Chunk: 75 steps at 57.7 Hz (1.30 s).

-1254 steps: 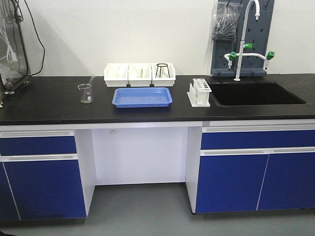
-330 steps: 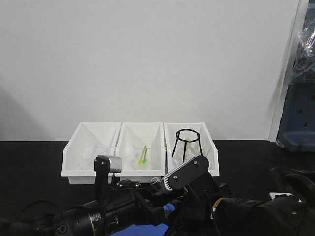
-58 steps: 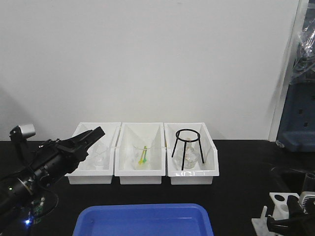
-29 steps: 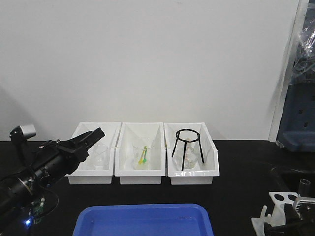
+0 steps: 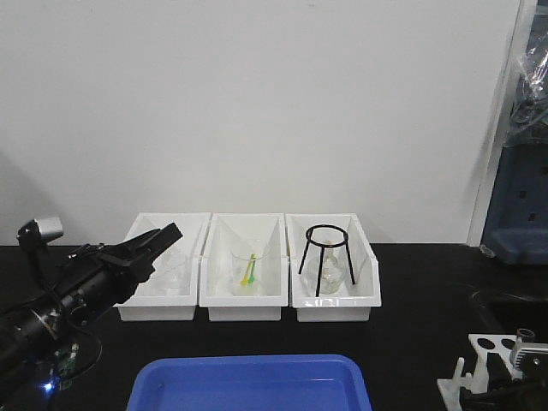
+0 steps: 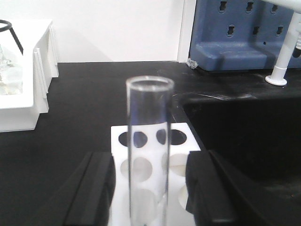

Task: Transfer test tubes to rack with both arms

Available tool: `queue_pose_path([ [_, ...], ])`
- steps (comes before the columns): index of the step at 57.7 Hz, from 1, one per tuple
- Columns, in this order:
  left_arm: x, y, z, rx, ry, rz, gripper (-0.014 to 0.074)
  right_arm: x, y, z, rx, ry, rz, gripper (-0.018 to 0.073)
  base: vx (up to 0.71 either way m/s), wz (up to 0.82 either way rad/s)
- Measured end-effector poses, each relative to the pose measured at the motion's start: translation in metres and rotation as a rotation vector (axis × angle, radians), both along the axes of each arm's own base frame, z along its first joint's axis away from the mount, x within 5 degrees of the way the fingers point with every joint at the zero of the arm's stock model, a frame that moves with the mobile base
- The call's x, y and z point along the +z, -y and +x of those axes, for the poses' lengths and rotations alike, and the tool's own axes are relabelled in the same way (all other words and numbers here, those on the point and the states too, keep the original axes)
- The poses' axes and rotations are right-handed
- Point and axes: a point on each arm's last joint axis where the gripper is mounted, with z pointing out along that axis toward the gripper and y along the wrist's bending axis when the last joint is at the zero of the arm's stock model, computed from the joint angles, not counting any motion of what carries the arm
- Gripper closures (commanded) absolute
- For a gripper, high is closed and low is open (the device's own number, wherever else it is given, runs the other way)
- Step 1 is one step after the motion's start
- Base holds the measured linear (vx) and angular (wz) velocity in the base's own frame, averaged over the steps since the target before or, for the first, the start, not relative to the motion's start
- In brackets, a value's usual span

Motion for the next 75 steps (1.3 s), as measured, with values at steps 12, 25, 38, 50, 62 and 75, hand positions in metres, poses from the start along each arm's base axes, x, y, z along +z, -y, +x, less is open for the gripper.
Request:
queue_pose_path([
  [12,0.0,0.0,0.0,0.0,0.0,0.0,0.0217,0.002,0.0,0.0,0.007,0.006,-0.02,0.012,0.0,0.0],
  [25,0.0,-0.003,0.003,0.053,0.025,0.033,0.0217,0.063,-0.003,-0.015,0.058,0.095,-0.008,0.012,0.0,0.0],
  [38,0.008,-0.004,-0.001,0.078,0.098,0.106,0.0217,0.141,-0.011,-0.052,0.179,0.091,-0.014,0.012,0.0,0.0],
  [50,0.063,-0.016,-0.029,0.18,0.19,0.236,0.0217,0.171,-0.011,-0.092,0.228,0.144,-0.016,0.012,0.0,0.0],
  [62,0.119,-0.037,-0.08,0.324,0.253,0.396,0.0217,0.175,-0.011,-0.101,0.239,0.149,-0.017,0.0121,0.0,0.0],
  [75,0.146,-0.054,-0.126,0.424,0.266,0.477,0.0217,0.175,-0.011,-0.101,0.24,0.146,-0.018,0.0121,0.0,0.0],
])
